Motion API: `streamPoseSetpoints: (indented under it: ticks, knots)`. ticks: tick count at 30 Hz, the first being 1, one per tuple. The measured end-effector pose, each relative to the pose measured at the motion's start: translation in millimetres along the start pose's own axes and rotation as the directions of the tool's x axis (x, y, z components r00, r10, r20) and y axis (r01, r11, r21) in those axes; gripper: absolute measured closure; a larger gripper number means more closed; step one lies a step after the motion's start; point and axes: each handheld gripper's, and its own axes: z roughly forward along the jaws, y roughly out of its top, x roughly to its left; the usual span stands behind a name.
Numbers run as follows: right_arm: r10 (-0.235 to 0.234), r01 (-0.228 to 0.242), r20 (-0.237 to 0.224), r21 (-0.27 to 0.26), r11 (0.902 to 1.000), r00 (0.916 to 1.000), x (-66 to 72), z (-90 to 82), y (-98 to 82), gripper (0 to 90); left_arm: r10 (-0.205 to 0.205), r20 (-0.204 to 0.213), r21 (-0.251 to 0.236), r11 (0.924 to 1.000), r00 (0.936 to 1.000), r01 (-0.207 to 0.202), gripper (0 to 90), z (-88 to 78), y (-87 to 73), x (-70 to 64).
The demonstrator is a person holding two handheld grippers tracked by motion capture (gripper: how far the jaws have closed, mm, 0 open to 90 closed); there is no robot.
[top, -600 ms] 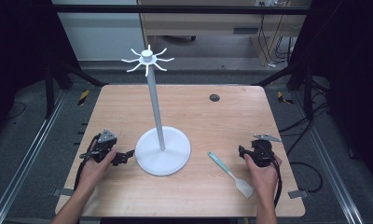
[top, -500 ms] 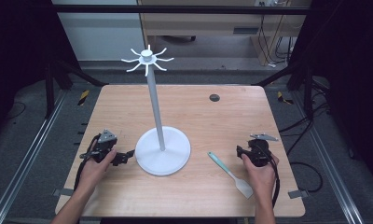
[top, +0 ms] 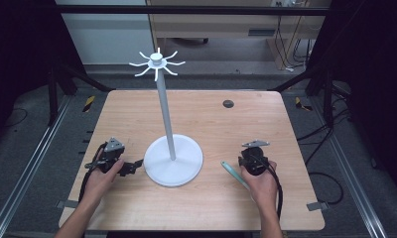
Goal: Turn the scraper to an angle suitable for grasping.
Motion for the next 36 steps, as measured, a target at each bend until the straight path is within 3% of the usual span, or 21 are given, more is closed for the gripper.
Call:
streamPoseSetpoints:
  ticks: [9, 23, 24, 30, 36]
  knots:
    - [-0.088, 0.092, -0.074, 0.049, 0.9945, 0.9933, 18.8, 7.3, 1.1, 90.0, 0.004, 0.005, 0.005, 1.0000, 1.0000, -0.004, 4.3, 0.1, -0.1, -0.3]
    - [-0.104, 0.111, -0.081, 0.093, 0.9894, 0.9913, 23.9, 16.2, -1.2, 90.0, 0.004, 0.012, 0.002, 1.0000, 0.9999, -0.004, 4.3, 0.3, -0.3, -1.0]
    - [-0.104, 0.115, -0.110, 0.093, 0.9891, 0.9884, 25.2, 15.4, -1.2, 90.0, 0.004, 0.012, 0.002, 1.0000, 0.9999, -0.004, 4.3, 0.3, -0.3, -1.0]
    - [-0.131, 0.150, -0.177, 0.098, 0.9839, 0.9756, 33.0, 12.8, -2.9, 90.0, 0.007, 0.010, 0.001, 1.0000, 0.9999, -0.007, 4.3, 0.3, -0.3, -1.8]
    - [-0.168, 0.185, -0.168, 0.090, 0.9785, 0.9713, 35.0, 7.1, 1.3, 90.0, 0.010, 0.007, 0.003, 0.9999, 0.9999, -0.010, 4.3, -0.2, -0.3, -1.4]
